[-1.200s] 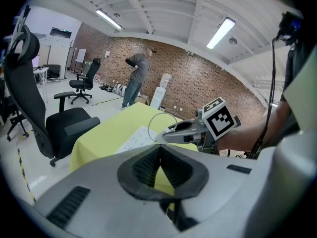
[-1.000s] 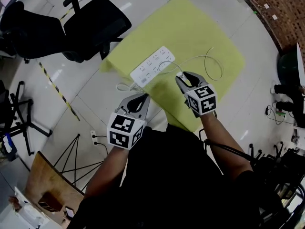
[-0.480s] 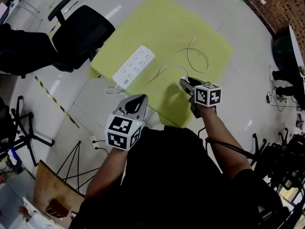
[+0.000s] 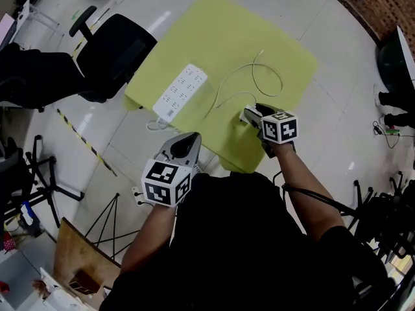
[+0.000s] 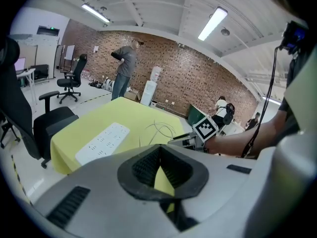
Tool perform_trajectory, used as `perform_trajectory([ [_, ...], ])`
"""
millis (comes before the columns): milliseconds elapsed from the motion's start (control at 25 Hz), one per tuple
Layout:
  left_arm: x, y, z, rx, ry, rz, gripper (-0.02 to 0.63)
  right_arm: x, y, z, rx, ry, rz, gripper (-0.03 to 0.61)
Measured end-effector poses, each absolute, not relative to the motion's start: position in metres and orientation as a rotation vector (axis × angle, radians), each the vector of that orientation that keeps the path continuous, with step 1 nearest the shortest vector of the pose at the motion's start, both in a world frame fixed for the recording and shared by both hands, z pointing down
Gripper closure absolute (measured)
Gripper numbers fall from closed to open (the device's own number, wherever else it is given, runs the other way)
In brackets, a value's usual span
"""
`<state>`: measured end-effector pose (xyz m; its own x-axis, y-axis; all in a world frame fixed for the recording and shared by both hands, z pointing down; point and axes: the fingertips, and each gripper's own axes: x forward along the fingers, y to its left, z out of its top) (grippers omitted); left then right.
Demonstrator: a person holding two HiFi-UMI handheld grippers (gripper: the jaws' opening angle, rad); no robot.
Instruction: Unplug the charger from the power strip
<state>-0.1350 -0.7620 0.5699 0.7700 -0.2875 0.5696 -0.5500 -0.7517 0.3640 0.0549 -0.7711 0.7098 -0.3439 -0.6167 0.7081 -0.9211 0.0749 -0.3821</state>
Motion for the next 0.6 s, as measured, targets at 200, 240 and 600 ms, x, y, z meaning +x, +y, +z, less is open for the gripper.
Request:
perform_trajectory([
  [200,-0.13,-0.758,0.568,2.422,-0.608,0.654,0.607,0.064,-0.769,0.707,1.524,-1.951,1.058,0.362],
  [240,-0.13,-0.758,0.568,2.426,-0.606,0.653,0.607,0.065,-0.769,0.706,1.526,-1.951,1.058,0.361],
  [600,-0.134,-0.761,0.561,2.466,-0.566,0.63,0.607,0.053,-0.764,0.685,1.544,-1.961,1.011,0.367],
])
